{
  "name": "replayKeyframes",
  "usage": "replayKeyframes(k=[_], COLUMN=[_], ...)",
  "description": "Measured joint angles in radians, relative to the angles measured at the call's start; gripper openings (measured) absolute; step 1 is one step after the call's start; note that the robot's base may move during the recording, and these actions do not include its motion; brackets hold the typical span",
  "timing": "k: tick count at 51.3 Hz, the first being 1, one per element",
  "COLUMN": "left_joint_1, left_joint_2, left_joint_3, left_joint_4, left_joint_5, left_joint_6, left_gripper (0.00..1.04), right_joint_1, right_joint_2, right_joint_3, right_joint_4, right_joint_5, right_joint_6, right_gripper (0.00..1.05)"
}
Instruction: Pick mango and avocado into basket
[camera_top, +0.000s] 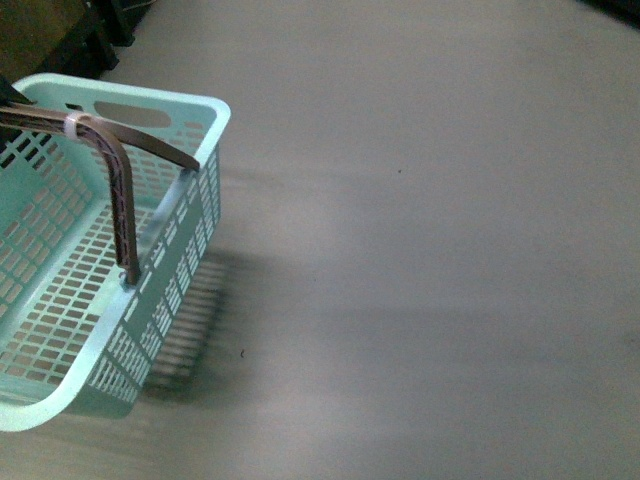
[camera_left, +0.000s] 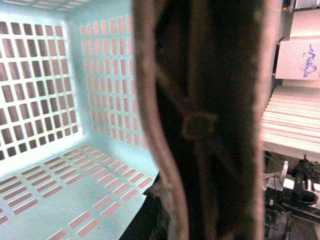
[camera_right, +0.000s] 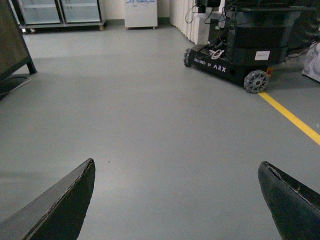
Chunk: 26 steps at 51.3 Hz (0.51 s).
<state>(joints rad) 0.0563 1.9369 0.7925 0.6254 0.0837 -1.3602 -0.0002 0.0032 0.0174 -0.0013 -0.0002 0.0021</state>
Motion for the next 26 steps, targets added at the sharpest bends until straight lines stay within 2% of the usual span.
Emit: replayKeyframes(k=[15,26], left_joint_1=[0.011,0.016], left_joint_2=[-0.418,-0.71], left_joint_3=[-0.159,-0.178], left_joint_4=[-0.225,-0.414], left_joint_5=[0.001,-0.007], left_joint_6=[-0.043,-0.076], left_gripper=[0.04,0.04], right_joint_1=[0.0,0.0], right_joint_2=[0.0,0.0], right_joint_3=[0.0,0.0], right_joint_4=[0.0,0.0], right_joint_5=[0.0,0.0], right_joint_6=[0.0,0.0], right_gripper=[0.96,0.96])
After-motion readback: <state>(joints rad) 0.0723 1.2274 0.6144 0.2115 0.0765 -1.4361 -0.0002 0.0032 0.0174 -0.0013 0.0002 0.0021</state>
